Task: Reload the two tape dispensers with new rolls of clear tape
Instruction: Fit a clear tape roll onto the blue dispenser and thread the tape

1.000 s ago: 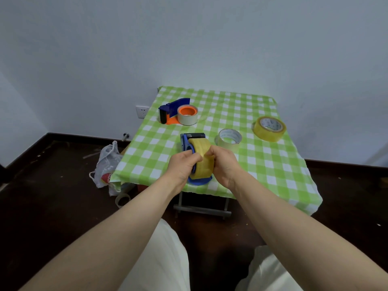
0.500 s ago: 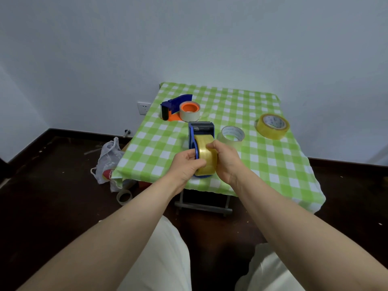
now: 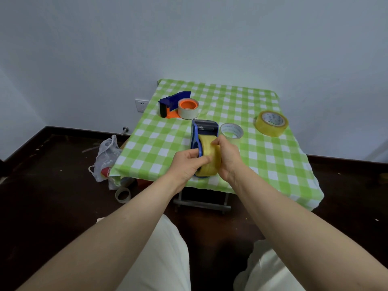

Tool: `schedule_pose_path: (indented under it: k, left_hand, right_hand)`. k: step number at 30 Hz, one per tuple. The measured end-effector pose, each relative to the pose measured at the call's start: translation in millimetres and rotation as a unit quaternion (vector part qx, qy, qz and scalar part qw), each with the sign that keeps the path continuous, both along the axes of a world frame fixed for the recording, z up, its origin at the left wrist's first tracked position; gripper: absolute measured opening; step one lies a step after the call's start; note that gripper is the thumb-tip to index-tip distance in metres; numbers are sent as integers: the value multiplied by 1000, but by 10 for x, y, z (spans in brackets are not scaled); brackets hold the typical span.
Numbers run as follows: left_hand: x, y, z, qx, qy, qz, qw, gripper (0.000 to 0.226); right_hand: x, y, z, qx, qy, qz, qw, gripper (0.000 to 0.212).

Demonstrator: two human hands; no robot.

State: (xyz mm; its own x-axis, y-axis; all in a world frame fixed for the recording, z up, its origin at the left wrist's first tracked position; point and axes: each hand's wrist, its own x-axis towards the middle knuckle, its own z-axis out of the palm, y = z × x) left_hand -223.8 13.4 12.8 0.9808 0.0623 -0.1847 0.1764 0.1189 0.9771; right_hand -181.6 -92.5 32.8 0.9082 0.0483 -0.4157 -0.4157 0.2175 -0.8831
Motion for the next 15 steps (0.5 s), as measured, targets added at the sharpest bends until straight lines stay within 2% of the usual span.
schedule_pose_path:
  k: [5,9,15]
  left_hand:
    - [-15,-19,-13,-9,0,24,1000,15]
    - [-8,-1,-30,-9,-2,20,1000,16]
    - [-15,-17,-41,-3,-1,4,1000,15]
  right_hand:
    - [13,-32,0,54,20,54,997,36]
    - [23,-82,-71,71,6,56,996,34]
    - [81,-31,5,-7,20,37,999,35]
